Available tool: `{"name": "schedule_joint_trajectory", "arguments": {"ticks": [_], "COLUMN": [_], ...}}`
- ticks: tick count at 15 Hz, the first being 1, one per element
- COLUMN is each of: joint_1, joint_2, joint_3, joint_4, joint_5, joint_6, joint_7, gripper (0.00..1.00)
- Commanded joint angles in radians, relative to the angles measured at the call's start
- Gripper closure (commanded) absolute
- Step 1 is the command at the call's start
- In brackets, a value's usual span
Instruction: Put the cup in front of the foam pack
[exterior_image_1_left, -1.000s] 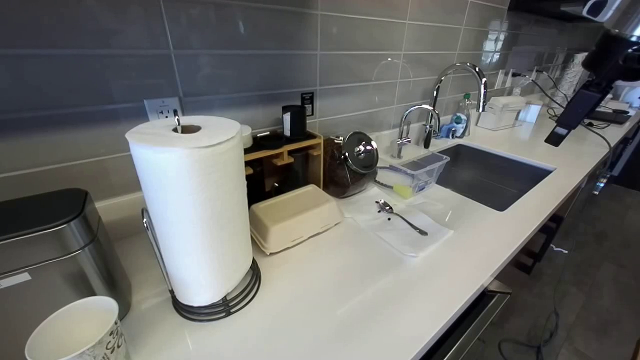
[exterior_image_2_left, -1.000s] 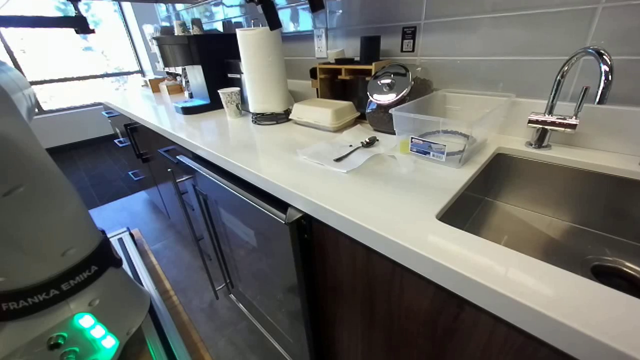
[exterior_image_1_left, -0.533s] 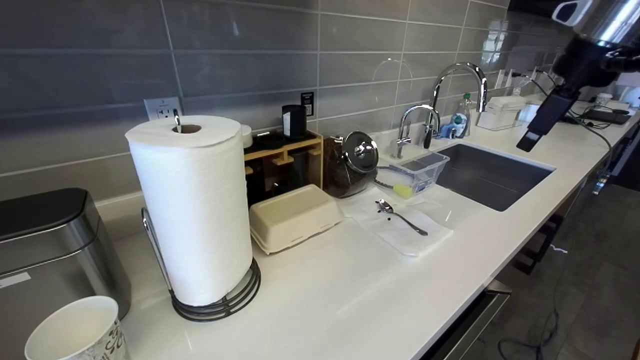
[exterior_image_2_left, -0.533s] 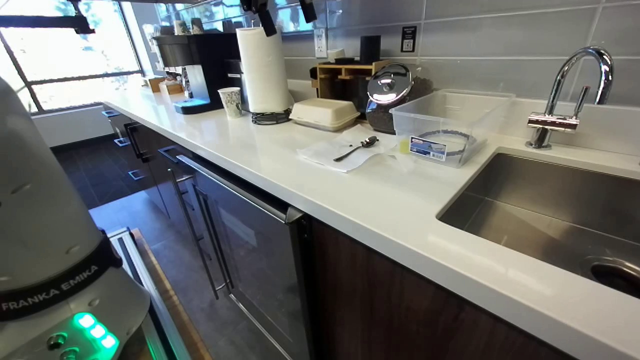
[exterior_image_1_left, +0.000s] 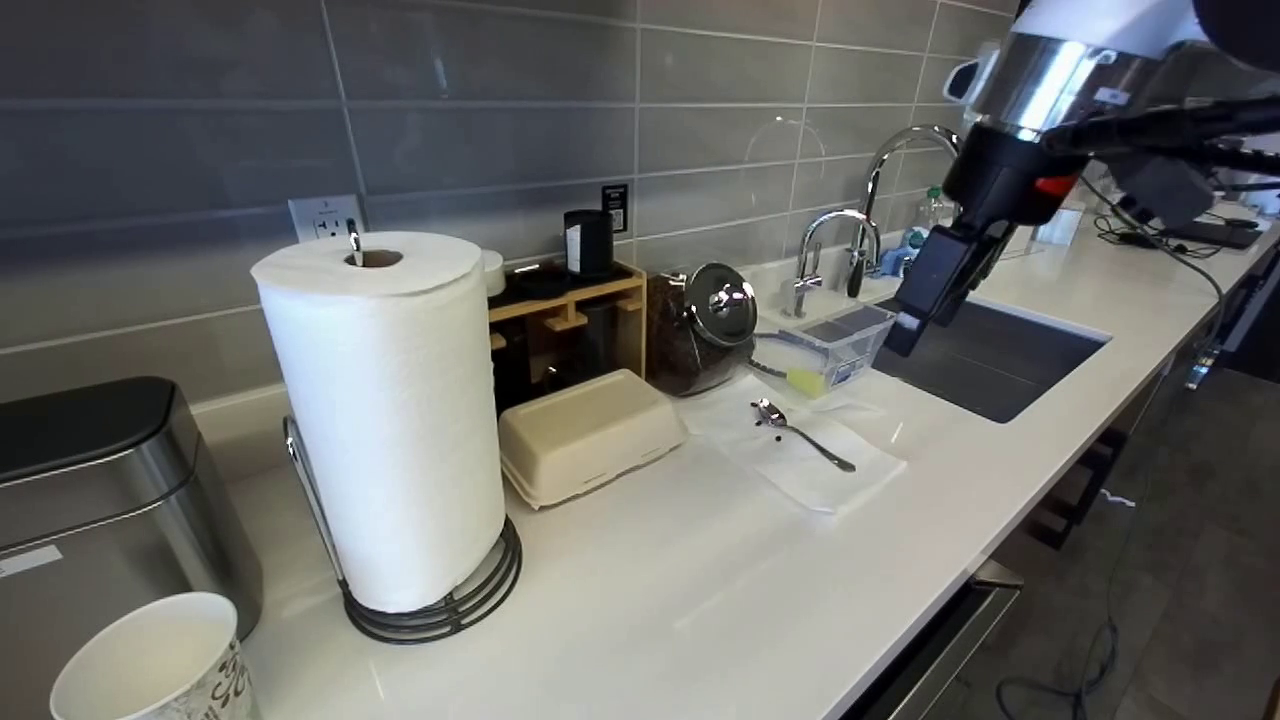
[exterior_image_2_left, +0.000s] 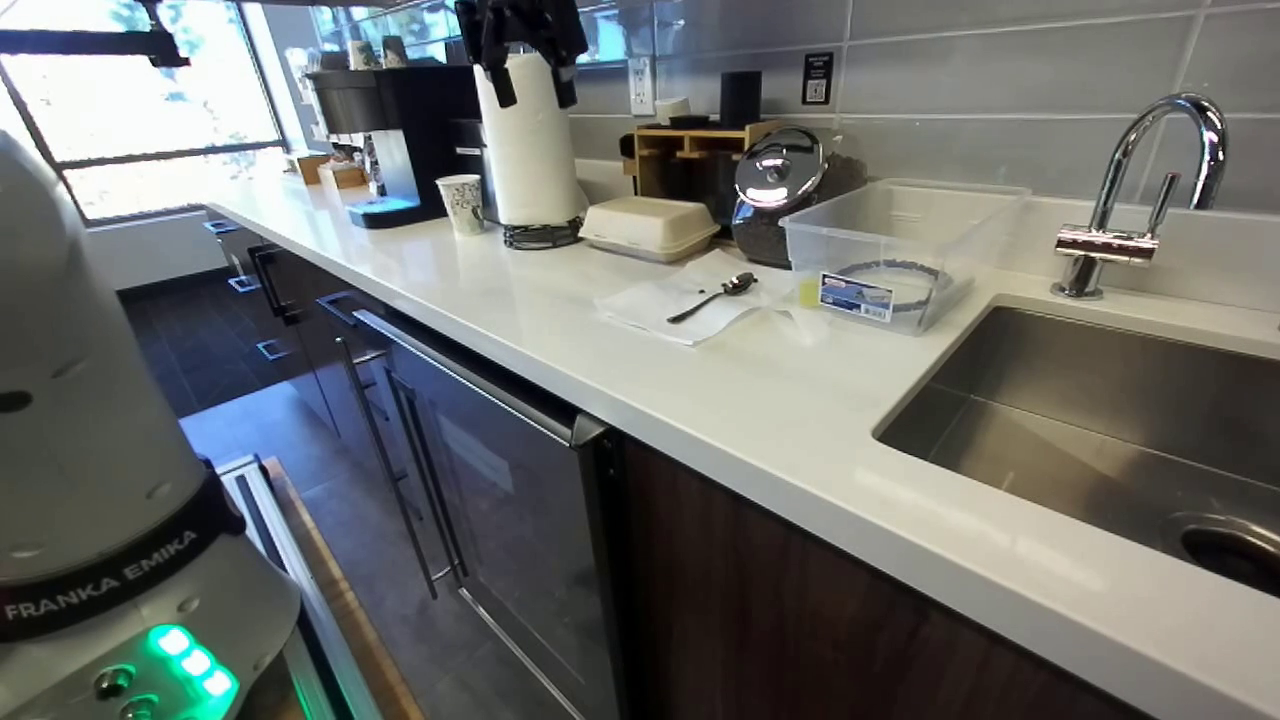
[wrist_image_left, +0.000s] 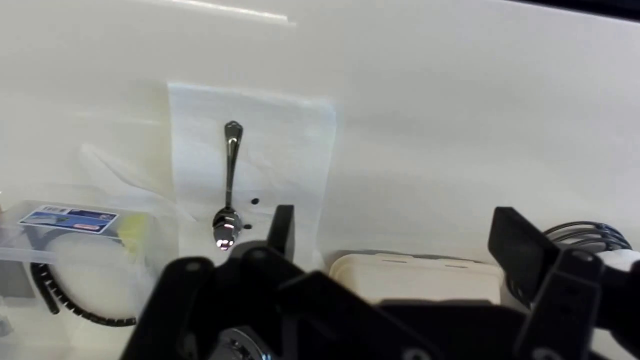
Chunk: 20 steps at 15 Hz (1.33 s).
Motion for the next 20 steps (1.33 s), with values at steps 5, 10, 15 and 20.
{"name": "schedule_joint_trajectory", "arguments": {"ticks": [5, 10, 15, 20], "joint_1": [0.009, 0.045, 0.058, 0.058], "joint_2": [0.223, 0.350, 0.339, 0.344], "joint_3": [0.245, 0.298, 0.283, 0.281], "joint_4": [0.170, 0.281, 0.273, 0.279], "joint_5": [-0.011, 0.025, 0.002, 0.002], "joint_6": [-0.083, -0.033, -0.040, -0.040], "joint_7": [0.468, 0.601, 0.593, 0.593], "gripper": [0.00, 0.00, 0.00, 0.00]}}
